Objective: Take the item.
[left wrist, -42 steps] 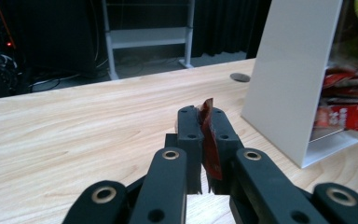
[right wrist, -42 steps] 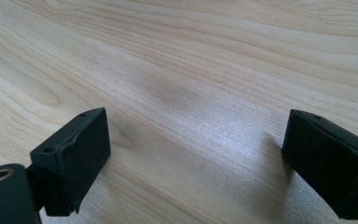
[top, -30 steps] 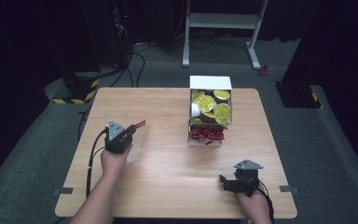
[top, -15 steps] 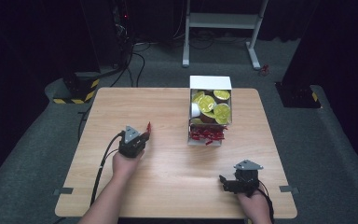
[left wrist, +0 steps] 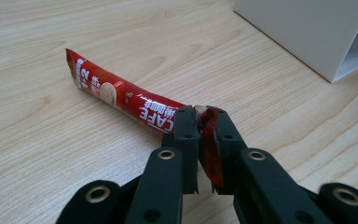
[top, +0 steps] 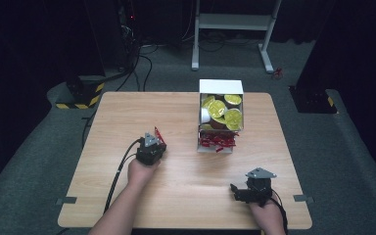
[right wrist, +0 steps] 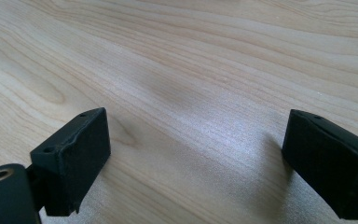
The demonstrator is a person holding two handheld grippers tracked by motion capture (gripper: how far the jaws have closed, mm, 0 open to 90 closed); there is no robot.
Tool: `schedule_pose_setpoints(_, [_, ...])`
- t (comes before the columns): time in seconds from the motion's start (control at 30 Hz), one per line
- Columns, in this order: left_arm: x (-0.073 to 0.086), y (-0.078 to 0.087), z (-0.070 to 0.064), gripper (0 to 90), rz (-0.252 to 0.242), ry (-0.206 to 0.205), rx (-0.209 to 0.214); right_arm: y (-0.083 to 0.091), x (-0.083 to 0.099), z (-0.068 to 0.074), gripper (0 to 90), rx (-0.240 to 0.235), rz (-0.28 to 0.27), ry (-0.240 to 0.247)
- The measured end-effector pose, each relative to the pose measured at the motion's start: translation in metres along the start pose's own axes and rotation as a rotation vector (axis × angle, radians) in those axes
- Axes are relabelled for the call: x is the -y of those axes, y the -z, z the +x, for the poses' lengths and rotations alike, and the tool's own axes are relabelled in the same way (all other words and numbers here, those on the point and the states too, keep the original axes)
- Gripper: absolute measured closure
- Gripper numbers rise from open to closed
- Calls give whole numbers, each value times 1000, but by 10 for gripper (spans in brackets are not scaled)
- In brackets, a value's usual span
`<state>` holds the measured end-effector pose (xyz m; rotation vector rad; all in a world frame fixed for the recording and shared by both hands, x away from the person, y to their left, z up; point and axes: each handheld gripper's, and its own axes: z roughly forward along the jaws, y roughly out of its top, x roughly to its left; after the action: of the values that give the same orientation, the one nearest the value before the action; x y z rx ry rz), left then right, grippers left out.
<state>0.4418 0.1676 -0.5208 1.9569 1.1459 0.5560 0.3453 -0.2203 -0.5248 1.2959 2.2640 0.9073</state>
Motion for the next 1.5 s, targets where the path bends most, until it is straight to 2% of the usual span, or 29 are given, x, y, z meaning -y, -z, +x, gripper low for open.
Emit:
schedule_pose_setpoints(0.37, [-2, -7, -3, 806, 50, -37, 15, 0, 0, 0, 74, -1, 0, 4])
schedule_pose_setpoints(0.43, [-2, -6, -4, 756, 48, -46, 18, 0, 0, 0, 74, -1, 0, 2])
schedule_pose_setpoints(0.5, [-2, -5, -4, 679, 50, -30, 12, 0, 0, 0, 74, -2, 0, 2])
schedule_pose_setpoints(0.53, [-1, -3, -2, 655, 32, -15, 23, 0, 0, 0, 74, -1, 0, 2])
schedule_pose_setpoints(0.63, [0, -1, -1, 583, 26, -1, 32, 0, 0, 0, 74, -2, 0, 2])
schedule_pose_setpoints(0.7, [1, 2, -1, 550, 4, 20, 53, 0, 0, 0, 74, -2, 0, 3])
schedule_pose_setpoints(0.77, [0, 3, -1, 515, -5, 11, 54, 0, 0, 0, 74, -2, 0, 3])
schedule_pose_setpoints(0.8, [-2, 6, -1, 496, -20, 28, 69, 0, 0, 0, 74, -2, 0, 3])
schedule_pose_setpoints(0.9, [-5, 11, -2, 453, -38, 43, 79, 0, 0, 0, 74, -2, -1, 7])
schedule_pose_setpoints(1.03, [-8, 19, -3, 433, -63, 46, 93, 0, 0, 0, 74, -3, -1, 8])
schedule_pose_setpoints(1.1, [-11, 26, -2, 423, -92, 69, 100, 0, 0, 0, 74, -3, -1, 8])
schedule_pose_setpoints(1.2, [-12, 31, -1, 408, -110, 77, 102, 0, 0, 0, 74, -3, -1, 8])
schedule_pose_setpoints(1.37, [-12, 35, -1, 388, -101, 73, 100, 0, 0, 0, 74, -2, -1, 8])
schedule_pose_setpoints(1.4, [-13, 39, -1, 384, -102, 60, 94, 0, 0, 0, 74, -2, -1, 8])
schedule_pose_setpoints(1.5, [-13, 43, -1, 380, -107, 58, 96, 0, 0, 0, 73, -5, 0, 7])
